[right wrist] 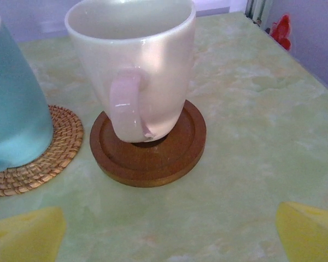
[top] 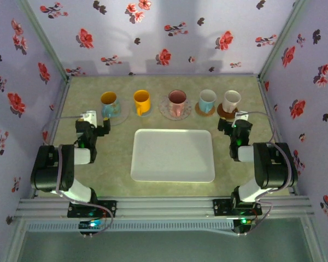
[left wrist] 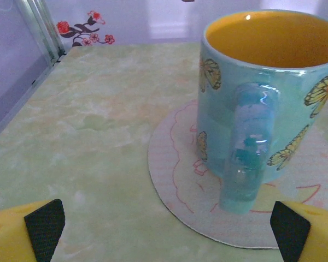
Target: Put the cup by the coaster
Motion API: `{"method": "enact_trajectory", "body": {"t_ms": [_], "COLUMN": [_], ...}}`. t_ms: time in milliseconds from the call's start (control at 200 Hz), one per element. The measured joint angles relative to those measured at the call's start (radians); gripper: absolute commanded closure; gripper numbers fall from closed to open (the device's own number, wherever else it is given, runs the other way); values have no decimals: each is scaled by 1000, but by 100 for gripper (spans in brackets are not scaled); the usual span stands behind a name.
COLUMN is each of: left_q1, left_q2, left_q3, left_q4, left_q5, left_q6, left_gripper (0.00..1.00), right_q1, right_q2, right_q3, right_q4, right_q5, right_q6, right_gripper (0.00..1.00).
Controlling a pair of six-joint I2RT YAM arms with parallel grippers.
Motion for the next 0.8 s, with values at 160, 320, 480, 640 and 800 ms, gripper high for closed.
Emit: {"method": "enact_trajectory", "body": {"t_ms": [160, 320, 480, 640, 800], "left_q1": [3, 3, 3, 3, 3], "left_q2": [0, 0, 0, 0, 0], "left_q3": [0, 0, 0, 0, 0], "left_q4": [-22, -27, -29, -29, -29], "left_q5": [0, 0, 0, 0, 0], "left_q6": [-6, -7, -7, -7, -7], "left_gripper": [0, 0, 0, 0, 0], "right_q1": [0, 0, 0, 0, 0], "right_q2": [0, 0, 0, 0, 0], "right_q3": [0, 0, 0, 0, 0], "right_q4": [-6, -7, -7, -7, -7], "right_q5": [0, 0, 0, 0, 0], "right_q6": [0, 0, 0, 0, 0], "right_gripper": [1, 1, 1, 1, 1]}}
